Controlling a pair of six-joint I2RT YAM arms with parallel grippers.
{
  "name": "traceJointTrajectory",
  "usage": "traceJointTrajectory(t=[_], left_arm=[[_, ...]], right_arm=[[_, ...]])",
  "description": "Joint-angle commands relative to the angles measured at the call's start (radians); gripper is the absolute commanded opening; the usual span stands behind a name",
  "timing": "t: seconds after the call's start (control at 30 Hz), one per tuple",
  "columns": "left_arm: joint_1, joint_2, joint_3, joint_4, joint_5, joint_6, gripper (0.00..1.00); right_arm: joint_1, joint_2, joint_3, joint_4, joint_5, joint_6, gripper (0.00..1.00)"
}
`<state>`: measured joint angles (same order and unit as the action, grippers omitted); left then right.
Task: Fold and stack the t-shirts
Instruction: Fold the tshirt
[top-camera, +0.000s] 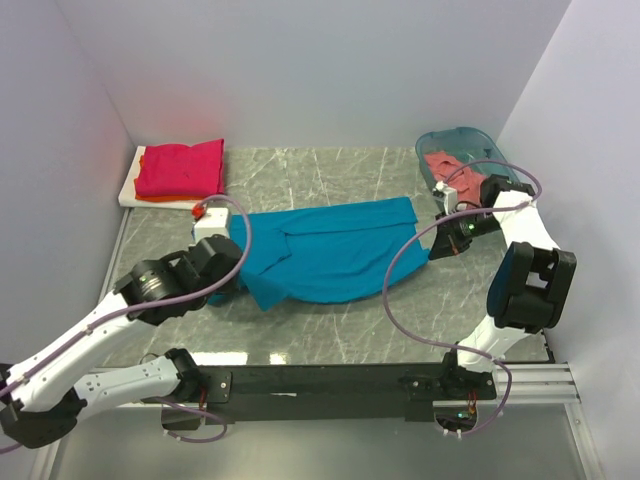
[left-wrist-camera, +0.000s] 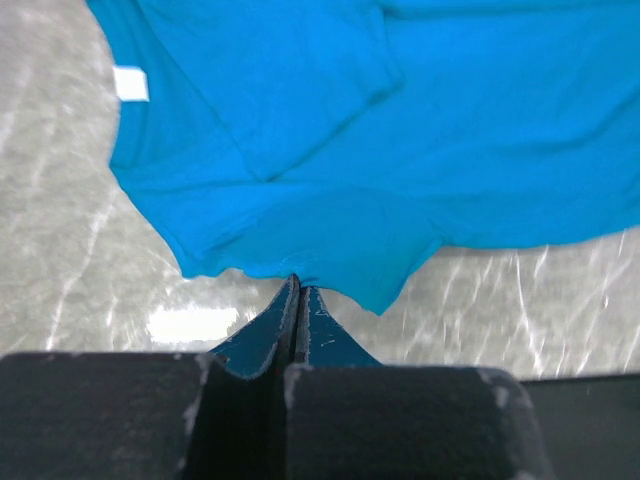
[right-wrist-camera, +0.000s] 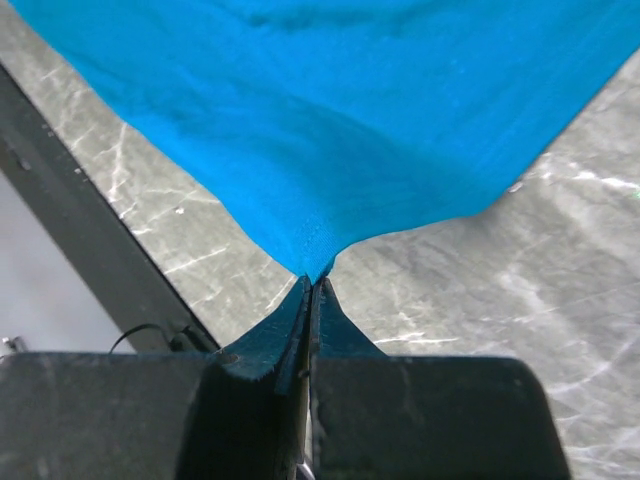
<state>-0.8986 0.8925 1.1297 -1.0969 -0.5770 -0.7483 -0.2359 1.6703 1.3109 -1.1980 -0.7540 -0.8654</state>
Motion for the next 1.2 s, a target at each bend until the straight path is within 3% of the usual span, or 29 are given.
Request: traceJointTrajectory(t=[0.0, 0.23, 0.33, 0.77, 1.17], left_arm=[[0.004, 0.037, -0.013, -0.023, 0.135, 0.009, 0.01], [0.004, 0.052, -0.057, -0.015, 0.311, 0.032, 0.01], [0.004, 0.062, -0.079, -0.014, 0.324, 0.036, 0.01], [0.058, 0.144, -0.070, 0.078, 0.285, 0.102, 0.01], [0.118, 0.115, -0.022, 0.083, 0.224, 0.138, 0.01]], right_arm=[[-0.025, 0.005, 0.042, -0.066, -0.051, -0.052, 0.00], [-0.054, -0.021, 0.004, -0.037, 0.014, -0.049, 0.00], [-0.065, -0.024, -0.010, -0.020, 0.039, -0.044, 0.00], [-0.031, 0.088, 0.050, 0.003, 0.025, -0.004, 0.00], [0.044, 0.121, 0.088, 0.031, 0.015, 0.043, 0.00]])
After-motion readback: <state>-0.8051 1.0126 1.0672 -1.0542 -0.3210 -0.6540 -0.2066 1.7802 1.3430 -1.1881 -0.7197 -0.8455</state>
